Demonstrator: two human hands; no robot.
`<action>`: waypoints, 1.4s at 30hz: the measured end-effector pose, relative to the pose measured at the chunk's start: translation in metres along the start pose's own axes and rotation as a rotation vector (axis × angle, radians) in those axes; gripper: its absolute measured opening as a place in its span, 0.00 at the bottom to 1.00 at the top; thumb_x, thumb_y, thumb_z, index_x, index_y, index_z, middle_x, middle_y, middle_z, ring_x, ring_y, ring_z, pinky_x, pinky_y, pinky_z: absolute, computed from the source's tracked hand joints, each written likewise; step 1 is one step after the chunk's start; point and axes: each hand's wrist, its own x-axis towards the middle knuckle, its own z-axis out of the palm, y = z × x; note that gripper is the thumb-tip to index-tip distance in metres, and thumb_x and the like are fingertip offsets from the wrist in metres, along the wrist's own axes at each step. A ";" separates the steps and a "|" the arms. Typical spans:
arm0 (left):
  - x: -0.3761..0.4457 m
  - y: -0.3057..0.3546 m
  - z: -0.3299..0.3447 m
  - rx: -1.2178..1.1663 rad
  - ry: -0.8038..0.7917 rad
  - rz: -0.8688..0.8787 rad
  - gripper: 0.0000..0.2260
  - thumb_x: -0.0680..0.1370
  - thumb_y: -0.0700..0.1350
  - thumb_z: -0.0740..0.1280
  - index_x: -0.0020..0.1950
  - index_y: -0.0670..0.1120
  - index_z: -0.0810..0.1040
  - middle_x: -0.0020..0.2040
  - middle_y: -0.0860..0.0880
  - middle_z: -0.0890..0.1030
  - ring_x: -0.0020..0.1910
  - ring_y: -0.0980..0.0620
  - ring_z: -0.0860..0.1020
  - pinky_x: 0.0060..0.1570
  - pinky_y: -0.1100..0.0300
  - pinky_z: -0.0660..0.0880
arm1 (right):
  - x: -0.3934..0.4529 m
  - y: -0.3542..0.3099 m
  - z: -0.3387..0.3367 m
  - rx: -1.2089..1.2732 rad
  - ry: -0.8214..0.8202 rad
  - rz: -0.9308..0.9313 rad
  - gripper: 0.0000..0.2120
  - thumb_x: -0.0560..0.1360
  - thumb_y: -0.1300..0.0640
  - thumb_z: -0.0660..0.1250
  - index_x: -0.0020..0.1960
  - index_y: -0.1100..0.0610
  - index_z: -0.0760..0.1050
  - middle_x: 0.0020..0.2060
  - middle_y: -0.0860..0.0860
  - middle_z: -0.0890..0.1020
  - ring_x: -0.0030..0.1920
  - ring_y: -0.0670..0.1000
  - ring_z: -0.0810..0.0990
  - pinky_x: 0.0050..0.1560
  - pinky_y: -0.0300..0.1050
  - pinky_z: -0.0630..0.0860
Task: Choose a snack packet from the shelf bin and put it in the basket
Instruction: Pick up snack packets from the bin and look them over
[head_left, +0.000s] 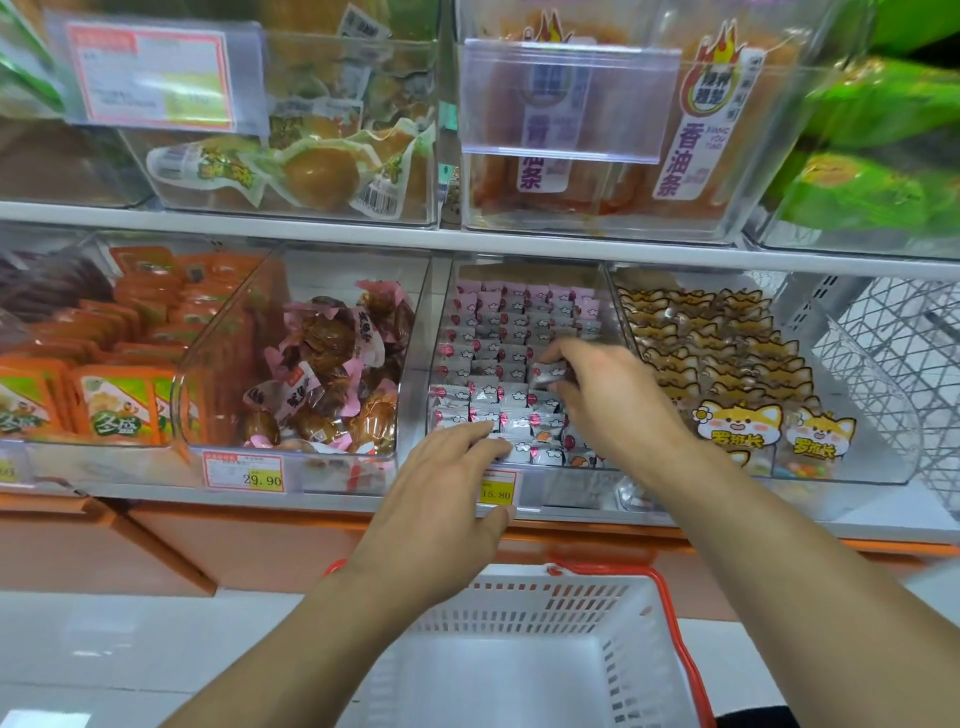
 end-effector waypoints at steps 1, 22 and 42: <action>0.000 0.001 0.000 -0.001 -0.001 0.000 0.29 0.77 0.57 0.71 0.77 0.60 0.66 0.78 0.61 0.63 0.76 0.59 0.57 0.70 0.64 0.48 | 0.001 0.001 0.003 -0.014 -0.013 0.010 0.14 0.80 0.62 0.67 0.65 0.52 0.78 0.54 0.53 0.85 0.42 0.48 0.77 0.46 0.44 0.76; 0.001 0.002 -0.018 -0.286 0.246 -0.222 0.12 0.79 0.43 0.71 0.60 0.55 0.82 0.52 0.62 0.82 0.51 0.68 0.77 0.49 0.76 0.68 | 0.043 -0.015 0.032 -0.097 -0.221 0.090 0.12 0.80 0.61 0.64 0.58 0.52 0.83 0.53 0.54 0.84 0.48 0.54 0.82 0.55 0.50 0.82; 0.004 0.002 -0.027 -0.436 0.314 -0.301 0.08 0.79 0.42 0.72 0.56 0.53 0.83 0.48 0.61 0.82 0.49 0.65 0.78 0.48 0.70 0.73 | 0.010 -0.001 -0.029 0.698 0.406 0.296 0.07 0.80 0.55 0.69 0.47 0.43 0.76 0.40 0.41 0.83 0.40 0.44 0.82 0.38 0.41 0.76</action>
